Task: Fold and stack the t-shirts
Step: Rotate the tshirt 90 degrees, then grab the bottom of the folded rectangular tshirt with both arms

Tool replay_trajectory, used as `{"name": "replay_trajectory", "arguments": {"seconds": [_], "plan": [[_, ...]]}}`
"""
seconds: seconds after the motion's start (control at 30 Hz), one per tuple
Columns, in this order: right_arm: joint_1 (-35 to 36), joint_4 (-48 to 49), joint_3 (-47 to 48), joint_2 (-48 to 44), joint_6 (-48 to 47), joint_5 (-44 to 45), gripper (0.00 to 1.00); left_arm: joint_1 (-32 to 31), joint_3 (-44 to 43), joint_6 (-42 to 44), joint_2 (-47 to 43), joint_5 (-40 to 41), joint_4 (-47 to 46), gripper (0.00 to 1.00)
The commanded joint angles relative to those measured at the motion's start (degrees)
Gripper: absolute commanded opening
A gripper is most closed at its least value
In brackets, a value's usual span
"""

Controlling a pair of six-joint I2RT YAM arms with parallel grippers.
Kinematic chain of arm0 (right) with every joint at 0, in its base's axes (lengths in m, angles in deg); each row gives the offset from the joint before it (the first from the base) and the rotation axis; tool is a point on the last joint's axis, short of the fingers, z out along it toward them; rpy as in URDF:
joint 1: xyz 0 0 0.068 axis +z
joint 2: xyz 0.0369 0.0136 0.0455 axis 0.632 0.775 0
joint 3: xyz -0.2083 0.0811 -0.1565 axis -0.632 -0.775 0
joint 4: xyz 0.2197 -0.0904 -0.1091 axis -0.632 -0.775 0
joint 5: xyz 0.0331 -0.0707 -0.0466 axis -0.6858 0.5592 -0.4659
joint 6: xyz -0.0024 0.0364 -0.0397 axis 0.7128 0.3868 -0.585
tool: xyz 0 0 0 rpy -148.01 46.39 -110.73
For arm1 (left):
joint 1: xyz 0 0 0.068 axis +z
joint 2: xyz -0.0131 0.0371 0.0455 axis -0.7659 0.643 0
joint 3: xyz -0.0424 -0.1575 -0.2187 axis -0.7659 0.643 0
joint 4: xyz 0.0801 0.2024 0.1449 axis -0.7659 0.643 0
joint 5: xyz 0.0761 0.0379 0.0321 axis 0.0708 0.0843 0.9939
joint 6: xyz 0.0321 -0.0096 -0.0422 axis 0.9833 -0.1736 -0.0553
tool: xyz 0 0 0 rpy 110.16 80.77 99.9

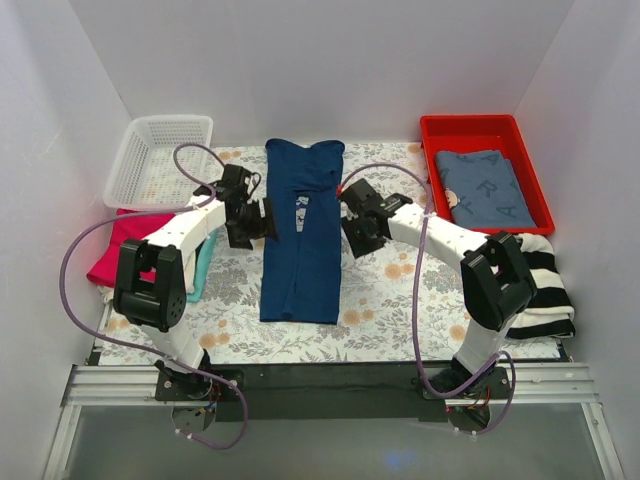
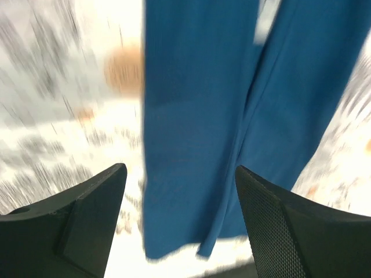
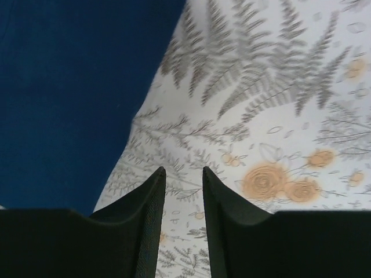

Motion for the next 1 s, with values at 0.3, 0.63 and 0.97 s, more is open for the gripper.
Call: {"name": "replay_trajectory", "arguments": {"seconds": [0.3,0.63,0.97], "plan": [[4.9,1.2,-5.9,-2.8,-5.4,-17.6,0.43,-2.7,12.8,-5.9,-12.3,-4.9,14.0,0.7],[10.4,2.3,-5.7,-3.1,6.0,-11.2,0.45,-3.5,23.4,-11.7,-20.6,-2.0,7.2,0.59],[16.6,11.0,-17.4,-6.0,12.3,-8.1,0.53,-4.4,28.3,-21.5,-24.0,4.2,0.8,0.57]]}}
